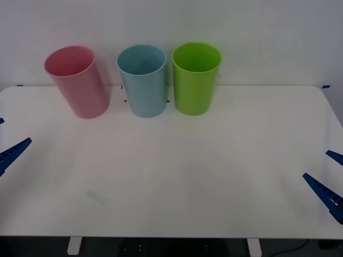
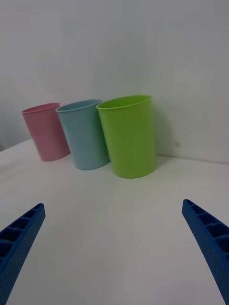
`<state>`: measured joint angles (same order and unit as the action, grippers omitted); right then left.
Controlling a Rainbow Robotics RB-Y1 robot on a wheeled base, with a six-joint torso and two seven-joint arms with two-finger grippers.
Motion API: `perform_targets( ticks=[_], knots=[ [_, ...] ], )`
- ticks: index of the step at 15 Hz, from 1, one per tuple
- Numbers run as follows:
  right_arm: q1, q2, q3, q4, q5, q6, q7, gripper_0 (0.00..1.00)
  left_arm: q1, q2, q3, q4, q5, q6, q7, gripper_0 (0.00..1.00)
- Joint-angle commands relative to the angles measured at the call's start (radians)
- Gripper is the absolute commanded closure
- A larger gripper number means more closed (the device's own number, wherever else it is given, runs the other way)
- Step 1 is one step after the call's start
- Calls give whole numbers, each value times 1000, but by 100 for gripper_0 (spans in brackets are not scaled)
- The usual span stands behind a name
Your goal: Grasp the object on the table and drop it into the matching bin: aluminum can to the light blue bin, PET bottle to the pink bin.
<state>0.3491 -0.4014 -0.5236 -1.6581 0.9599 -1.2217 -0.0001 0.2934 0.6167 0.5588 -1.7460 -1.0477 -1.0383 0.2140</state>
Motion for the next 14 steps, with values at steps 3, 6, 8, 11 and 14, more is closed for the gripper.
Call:
perform_targets(
  ticks=[3, 6, 8, 11, 14],
  knots=[
    [0, 0, 0, 0, 0, 0, 0, 0, 84, 0, 0, 0, 0, 0, -56, 0],
    [0, 0, 0, 0, 0, 0, 0, 0, 116, 0, -5, 0, 14, 0, -70, 0],
    [0, 0, 0, 0, 0, 0, 0, 0, 122, 0, -3, 2, 23, 3, -68, 0],
    [0, 0, 0, 0, 0, 0, 0, 0, 130, 0, -8, 0, 35, 15, -67, 0],
    [0, 0, 0, 0, 0, 0, 0, 0, 130, 0, -8, 0, 35, 15, -67, 0]
  ],
)
